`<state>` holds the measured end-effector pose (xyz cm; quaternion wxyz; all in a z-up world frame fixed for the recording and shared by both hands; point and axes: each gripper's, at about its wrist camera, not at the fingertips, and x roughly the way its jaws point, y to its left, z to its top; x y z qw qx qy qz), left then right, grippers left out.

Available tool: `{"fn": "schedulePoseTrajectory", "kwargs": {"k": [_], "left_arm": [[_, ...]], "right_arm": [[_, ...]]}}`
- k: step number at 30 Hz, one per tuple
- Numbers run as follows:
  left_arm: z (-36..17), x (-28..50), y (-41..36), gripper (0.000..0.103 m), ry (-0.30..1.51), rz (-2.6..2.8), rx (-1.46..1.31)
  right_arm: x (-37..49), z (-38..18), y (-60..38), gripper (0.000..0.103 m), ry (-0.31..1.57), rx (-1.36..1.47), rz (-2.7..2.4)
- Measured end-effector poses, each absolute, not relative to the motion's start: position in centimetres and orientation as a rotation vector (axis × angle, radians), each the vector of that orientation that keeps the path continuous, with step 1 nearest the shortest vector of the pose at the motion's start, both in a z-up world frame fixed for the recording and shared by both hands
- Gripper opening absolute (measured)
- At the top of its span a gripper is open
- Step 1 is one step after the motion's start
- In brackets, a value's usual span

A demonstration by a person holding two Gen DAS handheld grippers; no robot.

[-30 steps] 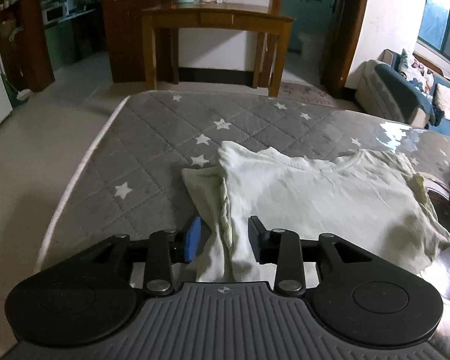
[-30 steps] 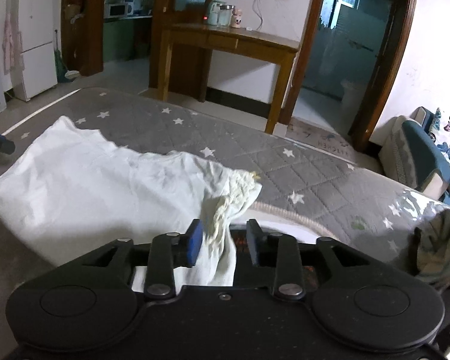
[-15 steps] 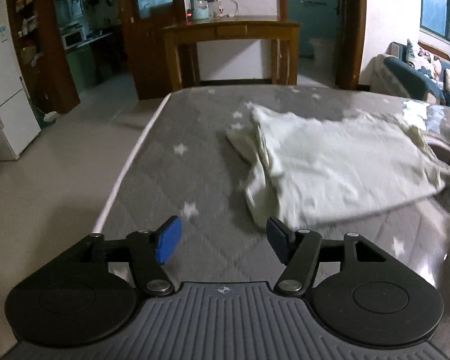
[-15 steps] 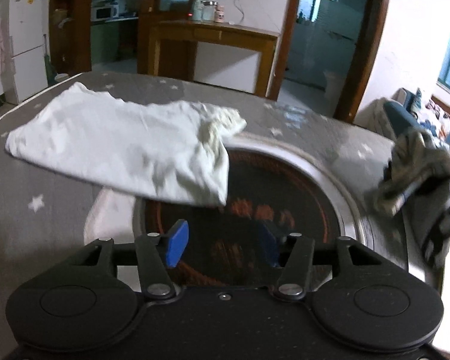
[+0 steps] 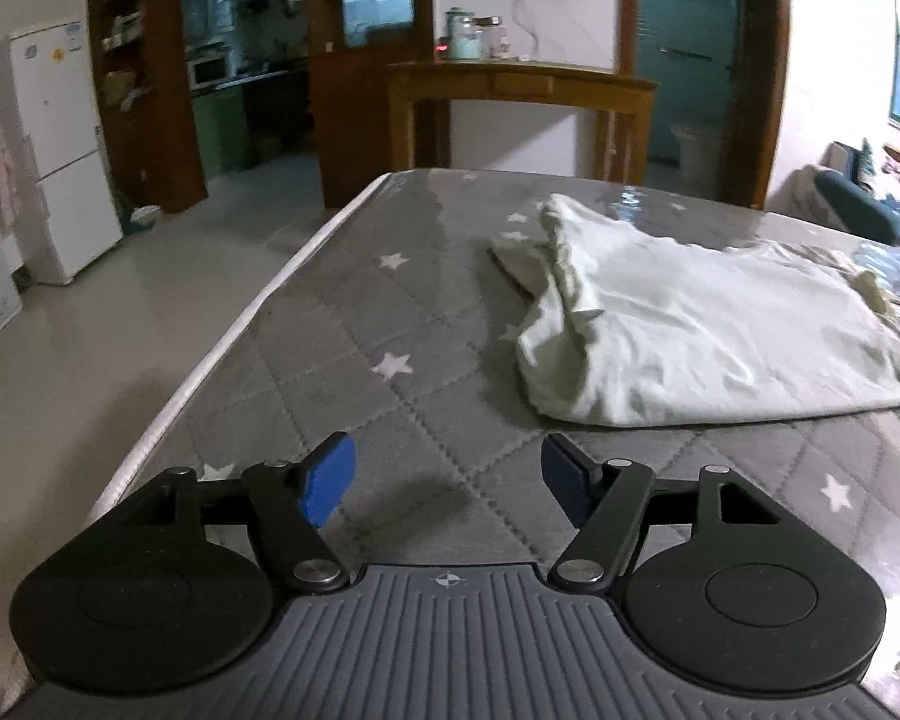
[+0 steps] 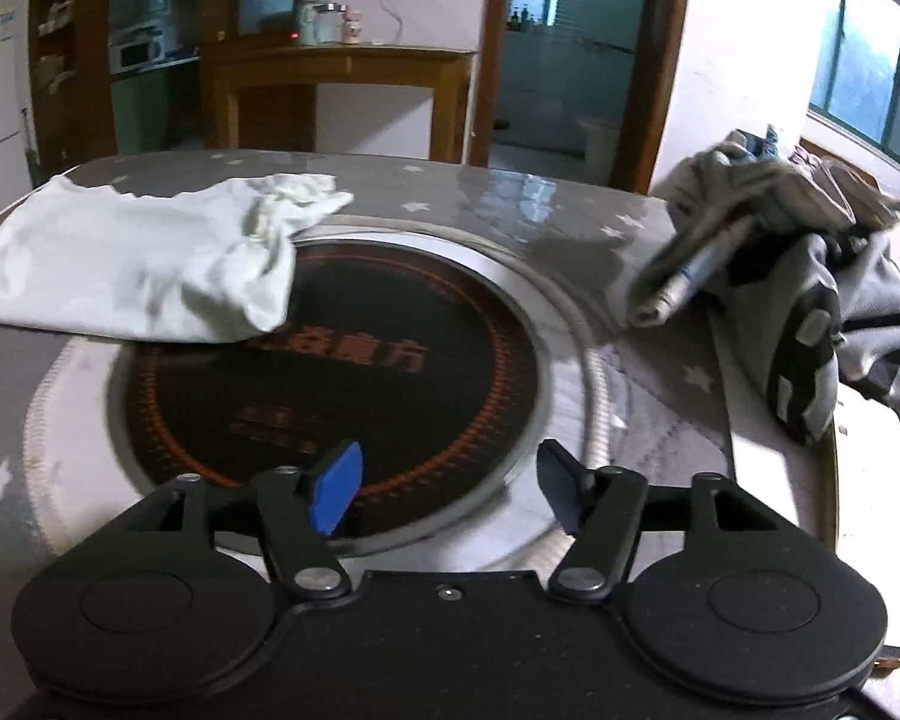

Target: Fold clothes

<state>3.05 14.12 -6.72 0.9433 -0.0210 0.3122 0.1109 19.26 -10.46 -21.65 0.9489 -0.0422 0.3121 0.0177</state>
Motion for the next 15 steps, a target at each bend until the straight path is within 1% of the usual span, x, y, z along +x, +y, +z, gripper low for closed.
{"fn": "schedulePoseTrajectory", "kwargs": {"k": [5, 11, 15], "left_arm": [[-7.7, 3.4, 14.8, 0.070, 0.656, 0.261, -0.065], [-8.3, 3.3, 15.4, 0.070, 0.660, 0.289, -0.095], [-8.4, 3.2, 15.4, 0.072, 0.651, 0.294, -0.094]], "right_arm": [[19.4, -22.0, -11.5, 0.072, 0.629, -0.055, 0.043], [19.7, -22.3, -11.9, 0.079, 0.617, -0.056, 0.071], [20.0, -22.4, -11.8, 0.082, 0.617, -0.057, 0.076]]}}
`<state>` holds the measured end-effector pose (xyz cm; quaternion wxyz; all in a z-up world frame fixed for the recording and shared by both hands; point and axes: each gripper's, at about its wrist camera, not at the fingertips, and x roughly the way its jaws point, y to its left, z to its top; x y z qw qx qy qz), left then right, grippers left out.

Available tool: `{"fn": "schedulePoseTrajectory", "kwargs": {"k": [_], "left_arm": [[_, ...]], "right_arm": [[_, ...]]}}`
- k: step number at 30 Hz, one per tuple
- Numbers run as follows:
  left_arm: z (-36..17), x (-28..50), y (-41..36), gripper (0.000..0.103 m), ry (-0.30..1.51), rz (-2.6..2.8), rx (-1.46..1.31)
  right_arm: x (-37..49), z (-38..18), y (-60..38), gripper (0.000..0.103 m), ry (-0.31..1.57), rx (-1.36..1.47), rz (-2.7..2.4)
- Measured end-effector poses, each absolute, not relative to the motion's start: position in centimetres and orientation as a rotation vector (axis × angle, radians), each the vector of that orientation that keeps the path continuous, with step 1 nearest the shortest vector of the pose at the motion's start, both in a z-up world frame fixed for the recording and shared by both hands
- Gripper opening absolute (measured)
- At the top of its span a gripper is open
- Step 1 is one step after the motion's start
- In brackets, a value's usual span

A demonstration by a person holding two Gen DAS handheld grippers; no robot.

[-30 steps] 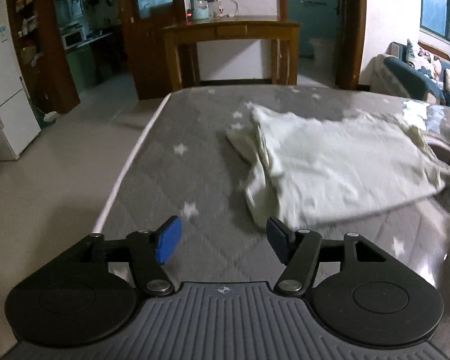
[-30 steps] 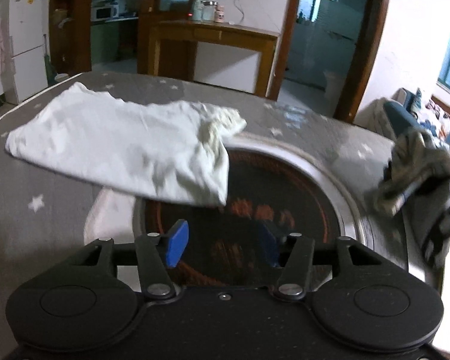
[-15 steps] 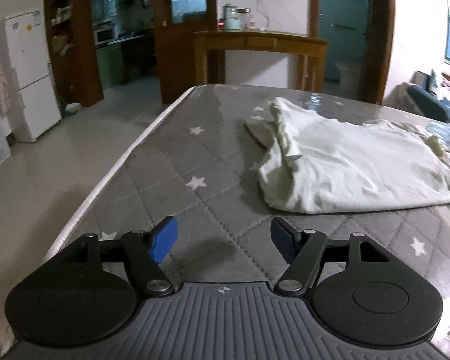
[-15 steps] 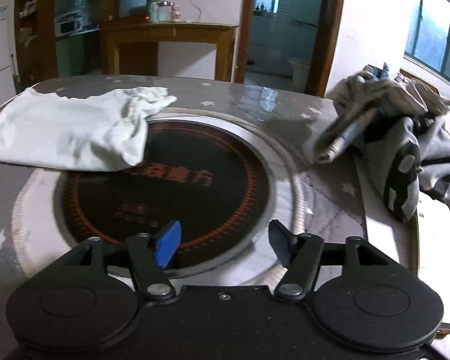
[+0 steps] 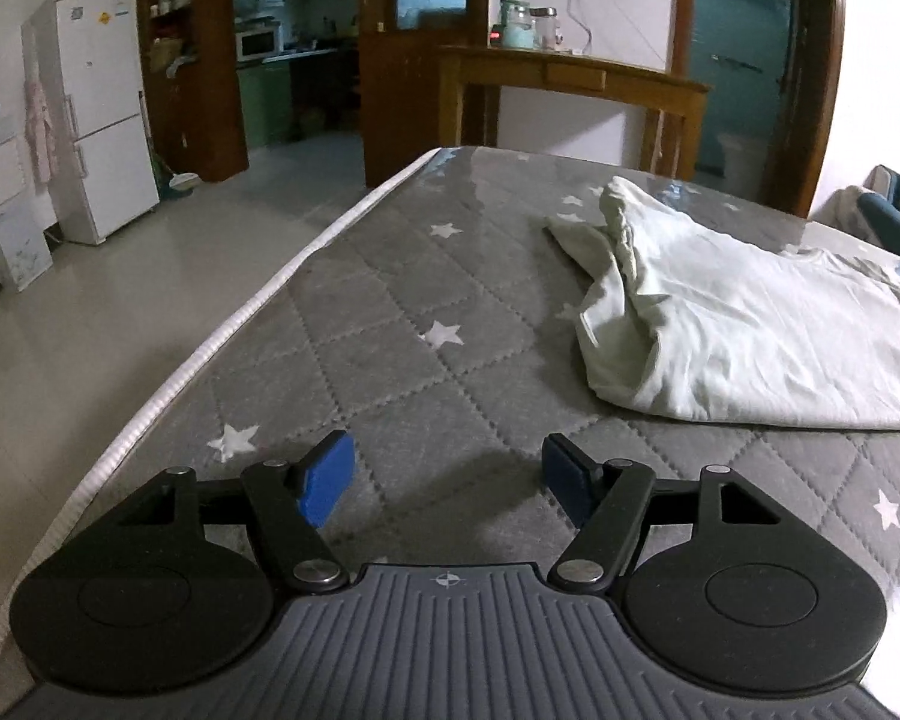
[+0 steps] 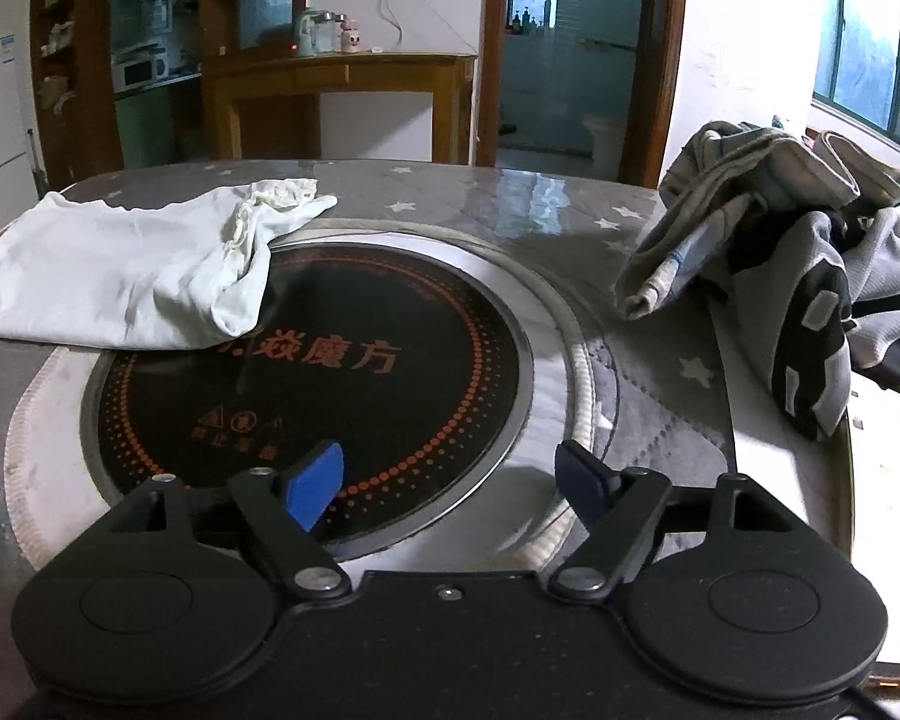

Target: Fold clothes

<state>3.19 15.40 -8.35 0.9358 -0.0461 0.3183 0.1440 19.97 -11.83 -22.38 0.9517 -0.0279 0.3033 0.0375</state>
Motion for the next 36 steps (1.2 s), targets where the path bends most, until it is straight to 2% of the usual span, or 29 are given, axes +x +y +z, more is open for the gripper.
{"fn": "schedulePoseTrajectory", "kwargs": {"k": [8, 11, 18, 36], "left_arm": [[-8.83, 3.39, 15.01, 0.079, 0.633, 0.307, -0.073], [-8.92, 3.46, 15.31, 0.084, 0.639, 0.321, -0.087], [-8.90, 3.44, 15.29, 0.086, 0.640, 0.327, -0.086], [-8.97, 3.47, 15.42, 0.092, 0.646, 0.343, -0.089]], "right_arm": [[20.25, -22.45, -11.64, 0.087, 0.622, -0.046, 0.060], [20.49, -22.55, -11.62, 0.095, 0.633, -0.047, 0.073], [20.73, -22.65, -11.53, 0.103, 0.643, -0.053, 0.095], [20.68, -22.75, -11.50, 0.103, 0.642, -0.050, 0.098]]}}
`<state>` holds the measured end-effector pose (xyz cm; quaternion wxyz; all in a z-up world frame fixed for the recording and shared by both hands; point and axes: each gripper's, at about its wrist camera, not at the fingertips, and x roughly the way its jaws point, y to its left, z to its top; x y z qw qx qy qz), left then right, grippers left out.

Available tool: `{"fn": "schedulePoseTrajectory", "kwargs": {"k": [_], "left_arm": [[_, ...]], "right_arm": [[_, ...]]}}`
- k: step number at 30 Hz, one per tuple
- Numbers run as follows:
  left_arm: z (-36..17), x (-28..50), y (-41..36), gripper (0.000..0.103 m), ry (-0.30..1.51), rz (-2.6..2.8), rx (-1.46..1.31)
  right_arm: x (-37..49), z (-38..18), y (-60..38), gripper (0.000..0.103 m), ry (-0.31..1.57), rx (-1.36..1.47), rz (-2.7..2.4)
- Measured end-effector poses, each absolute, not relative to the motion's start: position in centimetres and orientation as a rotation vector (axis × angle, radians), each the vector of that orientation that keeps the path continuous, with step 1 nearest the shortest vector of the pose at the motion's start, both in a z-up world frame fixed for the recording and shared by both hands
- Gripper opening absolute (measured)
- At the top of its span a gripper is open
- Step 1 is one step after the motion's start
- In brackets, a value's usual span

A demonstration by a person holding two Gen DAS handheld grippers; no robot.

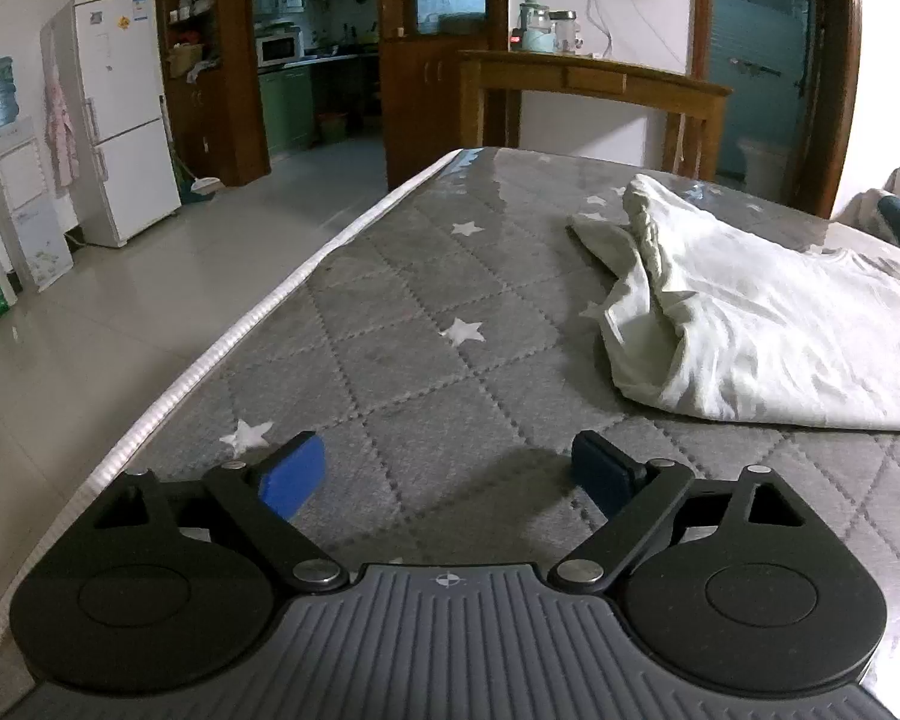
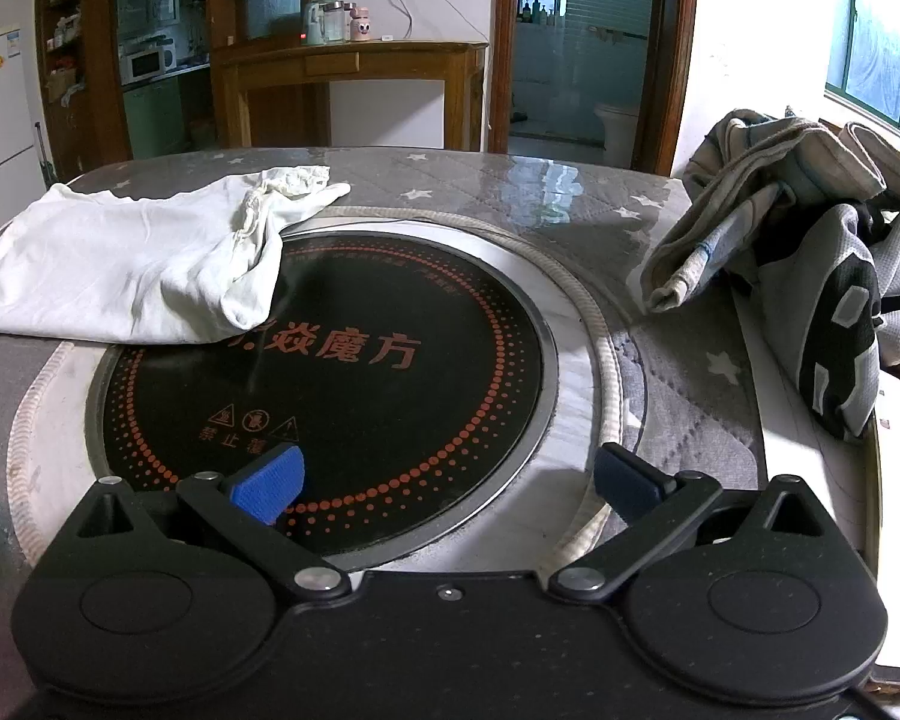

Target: Fold clothes

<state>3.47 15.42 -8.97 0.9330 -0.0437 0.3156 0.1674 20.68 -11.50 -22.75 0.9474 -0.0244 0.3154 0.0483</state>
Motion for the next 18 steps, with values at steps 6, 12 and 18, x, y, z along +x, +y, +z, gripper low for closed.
{"fn": "schedulePoseTrajectory", "kwargs": {"k": [6, 12, 18], "left_arm": [[-9.00, 3.49, 15.44, 0.092, 0.646, 0.343, -0.091], [-9.00, 3.50, 15.42, 0.093, 0.646, 0.344, -0.093], [-8.97, 3.49, 15.40, 0.094, 0.647, 0.346, -0.094]], "right_arm": [[20.72, -22.71, -11.54, 0.103, 0.643, -0.050, 0.099], [20.70, -22.70, -11.53, 0.103, 0.643, -0.049, 0.099], [20.71, -22.70, -11.54, 0.103, 0.643, -0.049, 0.099]]}}
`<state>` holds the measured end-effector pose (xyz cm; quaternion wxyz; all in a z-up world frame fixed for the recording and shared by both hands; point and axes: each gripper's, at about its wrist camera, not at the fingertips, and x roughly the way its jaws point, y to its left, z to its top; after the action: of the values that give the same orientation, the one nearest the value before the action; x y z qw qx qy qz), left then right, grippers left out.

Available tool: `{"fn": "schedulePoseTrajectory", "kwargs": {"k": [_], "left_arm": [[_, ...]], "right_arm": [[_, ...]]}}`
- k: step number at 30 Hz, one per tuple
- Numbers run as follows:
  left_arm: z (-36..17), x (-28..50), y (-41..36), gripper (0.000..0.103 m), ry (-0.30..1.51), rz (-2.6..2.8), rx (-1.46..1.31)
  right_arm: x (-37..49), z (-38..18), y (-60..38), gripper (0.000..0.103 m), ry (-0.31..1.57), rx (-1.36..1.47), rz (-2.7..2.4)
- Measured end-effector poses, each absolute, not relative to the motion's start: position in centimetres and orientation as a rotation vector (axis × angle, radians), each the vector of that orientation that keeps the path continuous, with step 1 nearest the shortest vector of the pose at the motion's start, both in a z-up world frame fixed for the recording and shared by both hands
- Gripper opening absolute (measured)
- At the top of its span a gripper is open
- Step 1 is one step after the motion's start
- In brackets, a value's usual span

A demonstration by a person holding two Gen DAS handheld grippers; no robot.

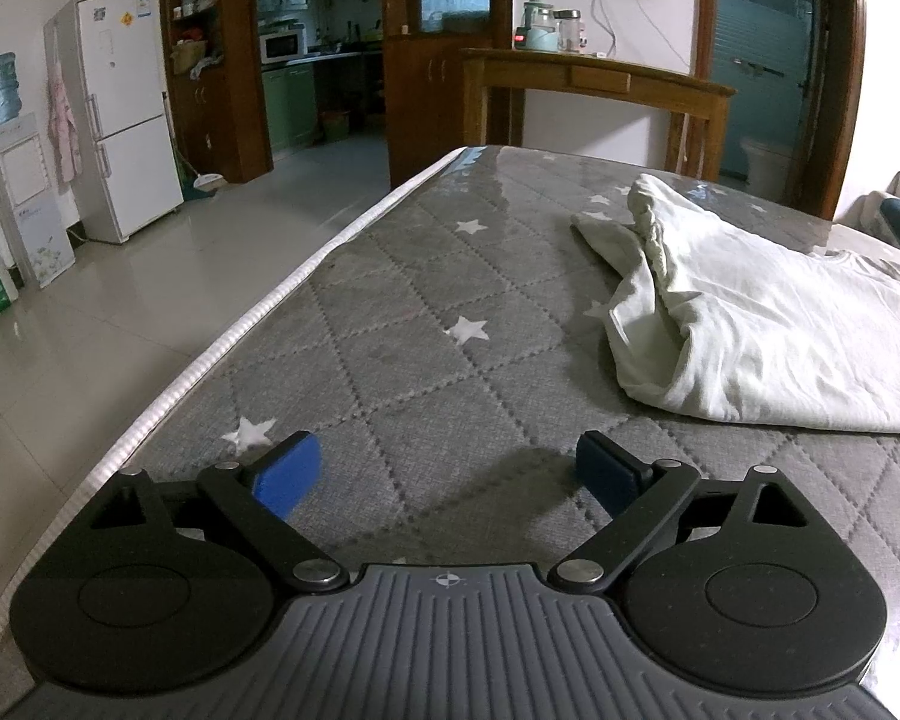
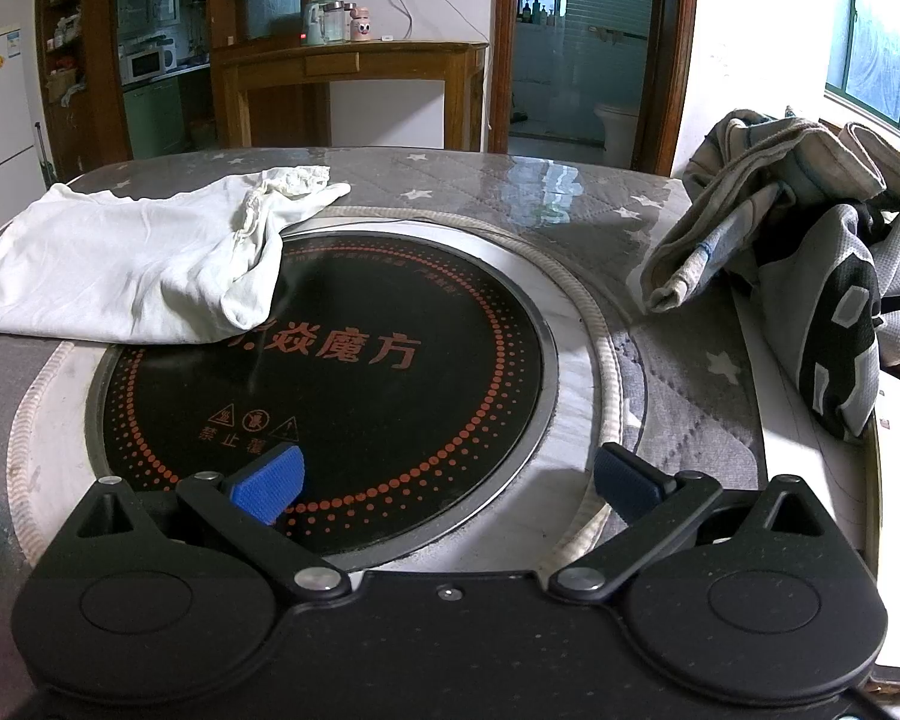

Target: Fold clothes

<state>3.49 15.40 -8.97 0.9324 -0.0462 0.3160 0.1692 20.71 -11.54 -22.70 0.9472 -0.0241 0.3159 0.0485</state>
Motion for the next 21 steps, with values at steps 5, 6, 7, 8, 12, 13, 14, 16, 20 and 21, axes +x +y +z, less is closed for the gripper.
{"fn": "schedulePoseTrajectory", "kwargs": {"k": [5, 6, 7, 8, 12, 13, 14, 16, 20, 21], "left_arm": [[-8.96, 3.41, 15.43, 0.094, 0.646, 0.346, -0.097], [-8.99, 3.37, 15.49, 0.094, 0.646, 0.346, -0.098], [-9.02, 3.33, 15.56, 0.094, 0.646, 0.346, -0.098], [-9.02, 3.31, 15.57, 0.094, 0.646, 0.346, -0.098], [-9.03, 3.42, 15.50, 0.094, 0.647, 0.347, -0.096], [-9.04, 3.47, 15.49, 0.095, 0.647, 0.346, -0.095], [-9.06, 3.47, 15.55, 0.095, 0.647, 0.346, -0.096], [-9.09, 3.48, 15.58, 0.095, 0.647, 0.345, -0.096], [-9.09, 3.44, 15.63, 0.095, 0.646, 0.344, -0.097], [-9.09, 3.42, 15.68, 0.095, 0.647, 0.344, -0.098]], "right_arm": [[20.72, -22.70, -11.54, 0.103, 0.643, -0.049, 0.099], [20.72, -22.70, -11.54, 0.103, 0.643, -0.049, 0.099], [20.72, -22.70, -11.54, 0.103, 0.643, -0.049, 0.099], [20.72, -22.70, -11.54, 0.103, 0.643, -0.049, 0.099], [20.73, -22.70, -11.54, 0.103, 0.643, -0.049, 0.099], [20.73, -22.70, -11.54, 0.103, 0.643, -0.049, 0.099], [20.73, -22.70, -11.54, 0.103, 0.643, -0.050, 0.099], [20.73, -22.70, -11.58, 0.103, 0.643, -0.049, 0.099], [20.72, -22.69, -11.55, 0.103, 0.643, -0.049, 0.099], [20.72, -22.70, -11.56, 0.103, 0.643, -0.049, 0.099]]}}
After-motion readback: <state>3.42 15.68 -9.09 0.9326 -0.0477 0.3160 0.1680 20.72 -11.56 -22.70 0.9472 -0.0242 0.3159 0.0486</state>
